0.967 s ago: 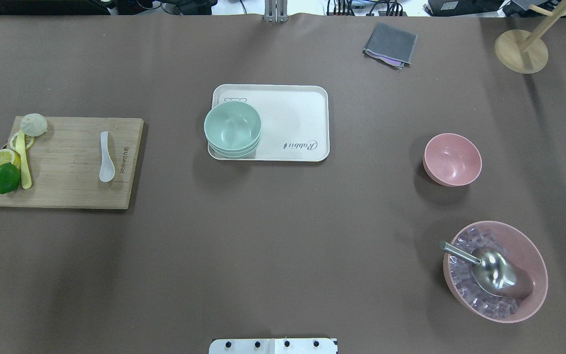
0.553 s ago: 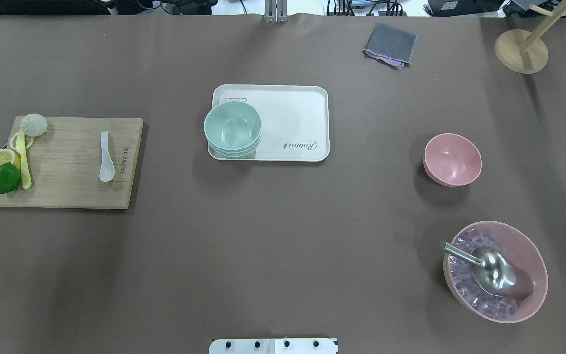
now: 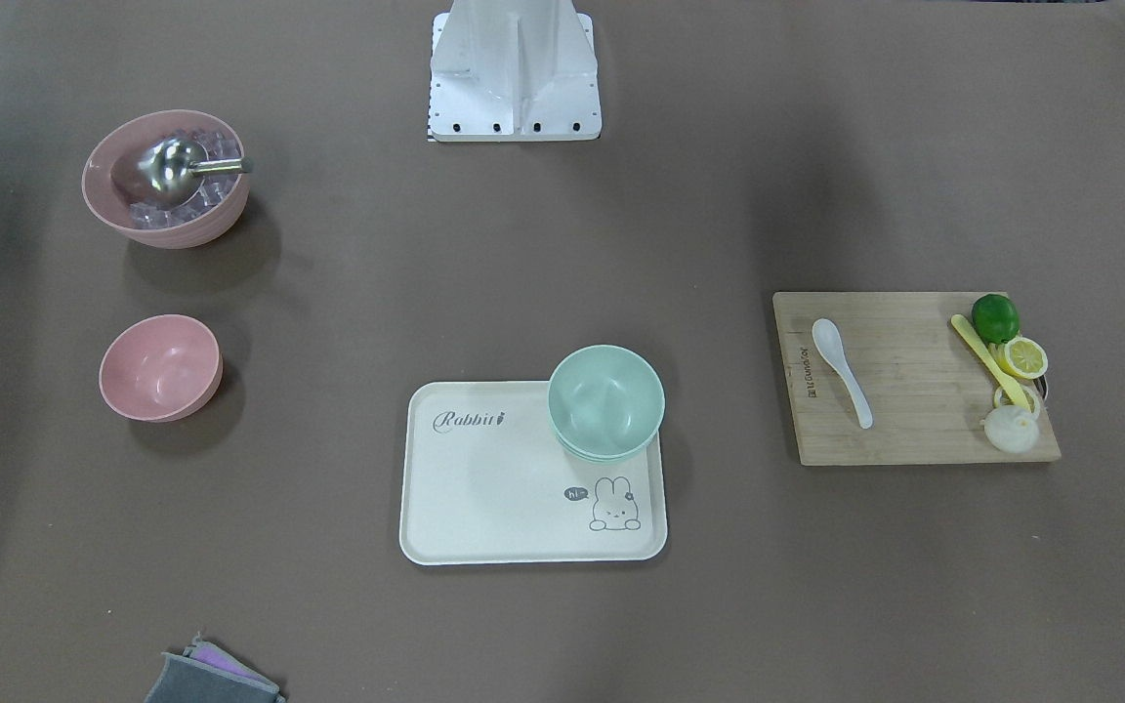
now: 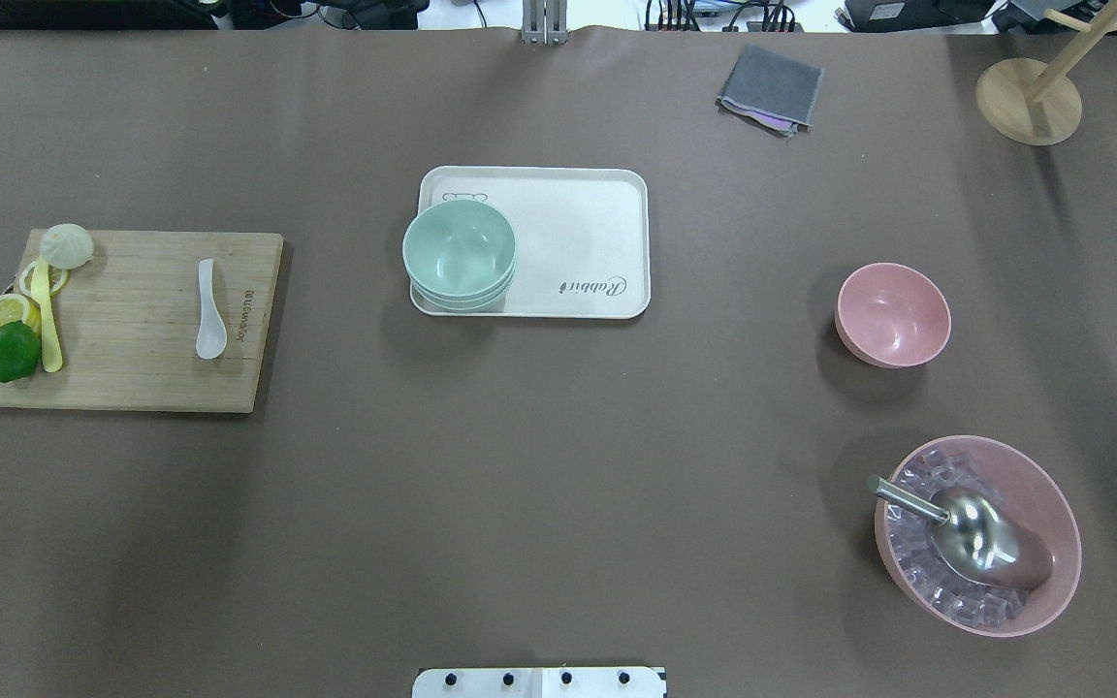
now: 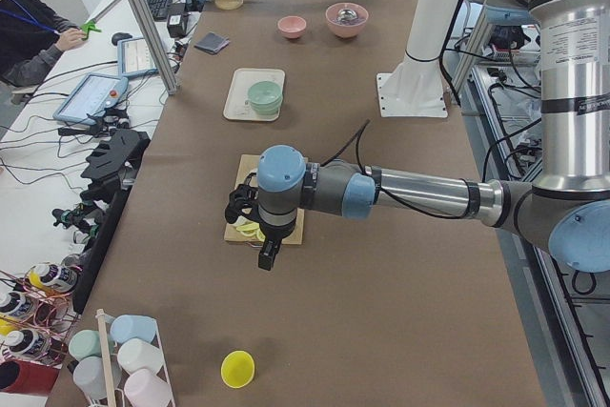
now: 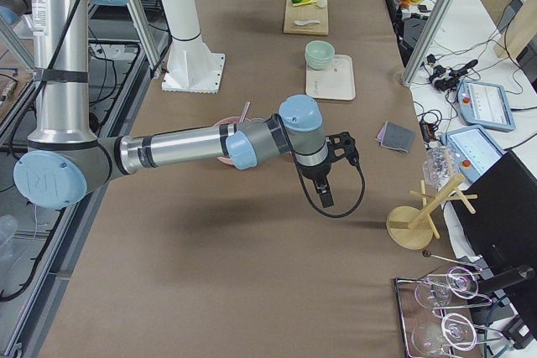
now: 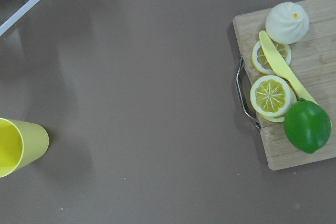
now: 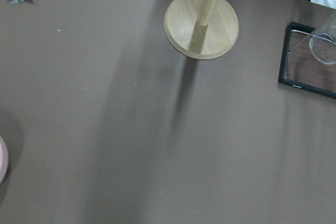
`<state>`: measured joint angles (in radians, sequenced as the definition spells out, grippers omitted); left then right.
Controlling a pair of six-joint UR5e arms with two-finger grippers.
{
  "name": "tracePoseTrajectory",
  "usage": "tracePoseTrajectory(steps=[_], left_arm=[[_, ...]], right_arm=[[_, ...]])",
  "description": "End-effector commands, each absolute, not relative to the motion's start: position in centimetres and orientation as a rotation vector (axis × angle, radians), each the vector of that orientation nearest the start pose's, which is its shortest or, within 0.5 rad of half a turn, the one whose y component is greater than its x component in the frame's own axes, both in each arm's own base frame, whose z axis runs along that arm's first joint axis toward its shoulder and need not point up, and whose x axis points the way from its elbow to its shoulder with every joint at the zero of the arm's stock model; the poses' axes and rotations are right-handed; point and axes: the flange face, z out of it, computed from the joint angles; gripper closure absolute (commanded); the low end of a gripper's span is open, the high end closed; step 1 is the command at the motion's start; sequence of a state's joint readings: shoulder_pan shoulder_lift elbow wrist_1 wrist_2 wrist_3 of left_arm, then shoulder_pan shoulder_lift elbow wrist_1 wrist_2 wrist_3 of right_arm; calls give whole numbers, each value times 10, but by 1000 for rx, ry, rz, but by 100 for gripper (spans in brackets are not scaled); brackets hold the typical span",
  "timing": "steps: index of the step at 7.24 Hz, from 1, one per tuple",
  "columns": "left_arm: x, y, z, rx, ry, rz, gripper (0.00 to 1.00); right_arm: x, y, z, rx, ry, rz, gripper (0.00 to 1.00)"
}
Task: Stack pink bowl on green and place spoon
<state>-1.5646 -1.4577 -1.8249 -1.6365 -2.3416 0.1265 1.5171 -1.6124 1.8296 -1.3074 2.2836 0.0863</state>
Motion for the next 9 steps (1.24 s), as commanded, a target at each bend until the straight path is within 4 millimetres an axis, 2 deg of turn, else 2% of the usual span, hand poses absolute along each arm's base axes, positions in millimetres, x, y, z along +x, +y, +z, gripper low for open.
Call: tracePoseTrajectory(steps=[1,2,3,4,5,7,9], left_arm=[[-61,-481,537,431,737,278,2],[-64,-510,523,577,665,315,2],[-65,-524,535,563,659,271,2],[-65,-514,538,574,659,273,2],[-65,-513,550,580,659,276,2],[-63,-507,558,571,676,280,2],[-63,-499,564,575,677,278,2]], right_arm=[[37,-502,497,442,-777,-141,0],[33,-501,496,413,-826,-107,0],[17,-498,498,369,-865,-93,0],[-7,-498,503,334,-873,-124,0],[-30,-497,503,309,-882,-158,0],[-102,-489,499,211,-903,-136,1],[-192,-473,490,232,-888,-13,1]])
